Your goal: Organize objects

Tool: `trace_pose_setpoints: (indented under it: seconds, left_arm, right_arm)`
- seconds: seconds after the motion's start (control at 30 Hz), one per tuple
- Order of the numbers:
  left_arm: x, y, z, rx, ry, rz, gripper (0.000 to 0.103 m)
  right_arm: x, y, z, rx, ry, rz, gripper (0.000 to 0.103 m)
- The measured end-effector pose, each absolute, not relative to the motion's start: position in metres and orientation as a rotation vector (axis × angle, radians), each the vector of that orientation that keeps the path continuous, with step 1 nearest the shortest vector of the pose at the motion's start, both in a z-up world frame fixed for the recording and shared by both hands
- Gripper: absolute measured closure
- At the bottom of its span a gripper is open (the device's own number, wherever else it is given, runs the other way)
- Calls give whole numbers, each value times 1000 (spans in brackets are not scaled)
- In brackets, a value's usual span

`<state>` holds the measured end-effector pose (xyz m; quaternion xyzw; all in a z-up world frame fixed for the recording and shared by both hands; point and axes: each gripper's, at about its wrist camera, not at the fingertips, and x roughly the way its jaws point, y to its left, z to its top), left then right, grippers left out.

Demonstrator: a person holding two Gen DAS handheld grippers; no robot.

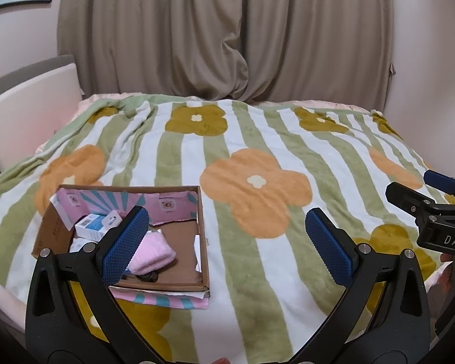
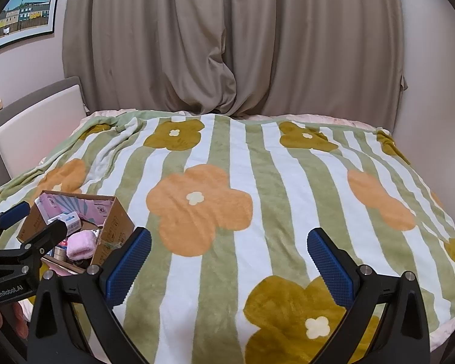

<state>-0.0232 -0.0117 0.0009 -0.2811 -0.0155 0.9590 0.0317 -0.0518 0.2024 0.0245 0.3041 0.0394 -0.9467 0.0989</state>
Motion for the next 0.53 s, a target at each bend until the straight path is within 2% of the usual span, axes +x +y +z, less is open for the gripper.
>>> trace_pose_setpoints:
  seconds: [0.33,0.53]
  left_arm:
    - [-17,-5,5,-813,-104,2909,0]
    - [-13,-1,7,-783,-62,2962,0]
  right_arm:
    - [-51,202,24,904,104,-2789,1]
    - [-51,202,23,904,104,-2791,1]
